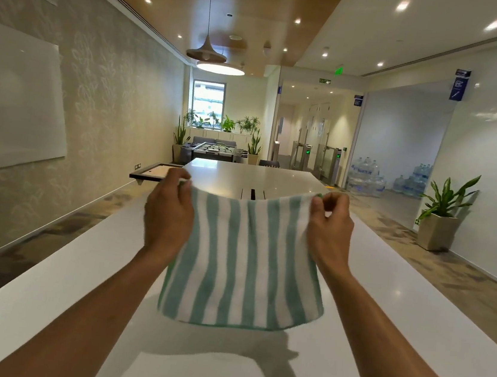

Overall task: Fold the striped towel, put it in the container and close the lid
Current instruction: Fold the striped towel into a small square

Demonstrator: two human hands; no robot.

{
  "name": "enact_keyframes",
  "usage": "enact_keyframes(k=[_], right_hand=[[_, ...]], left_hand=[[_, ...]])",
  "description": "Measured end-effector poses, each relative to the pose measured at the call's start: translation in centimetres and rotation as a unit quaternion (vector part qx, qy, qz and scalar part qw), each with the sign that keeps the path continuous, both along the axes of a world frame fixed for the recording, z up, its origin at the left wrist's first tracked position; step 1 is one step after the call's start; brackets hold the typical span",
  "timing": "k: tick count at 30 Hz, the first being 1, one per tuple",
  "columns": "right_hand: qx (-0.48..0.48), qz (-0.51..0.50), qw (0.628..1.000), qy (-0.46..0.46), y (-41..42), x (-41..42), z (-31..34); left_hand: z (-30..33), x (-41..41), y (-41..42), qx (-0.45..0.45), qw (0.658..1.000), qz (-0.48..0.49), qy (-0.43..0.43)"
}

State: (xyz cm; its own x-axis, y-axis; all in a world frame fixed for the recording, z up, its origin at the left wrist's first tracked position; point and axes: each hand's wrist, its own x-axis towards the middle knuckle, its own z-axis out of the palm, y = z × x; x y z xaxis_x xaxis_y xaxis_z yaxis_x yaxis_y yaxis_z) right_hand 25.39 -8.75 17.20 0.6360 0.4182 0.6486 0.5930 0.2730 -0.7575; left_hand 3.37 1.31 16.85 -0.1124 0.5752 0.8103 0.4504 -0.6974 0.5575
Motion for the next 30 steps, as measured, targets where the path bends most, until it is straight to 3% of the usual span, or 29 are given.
enact_keyframes(k=[5, 14, 30], right_hand=[[0.023, 0.053, 0.997, -0.044, 1.1, -4.3, 1.3], [-0.013, 0.148, 0.988, -0.044, 1.2, -6.5, 1.1], [-0.080, 0.293, 0.952, -0.025, -0.1, -4.8, 1.5]], left_hand=[[2.5, 2.8, -3.0, 0.011, 0.989, -0.138, 0.051], [4.0, 3.6, -4.3, -0.161, 0.936, -0.309, 0.058], [4.1, 3.2, -3.7, 0.013, 0.961, -0.222, 0.166]])
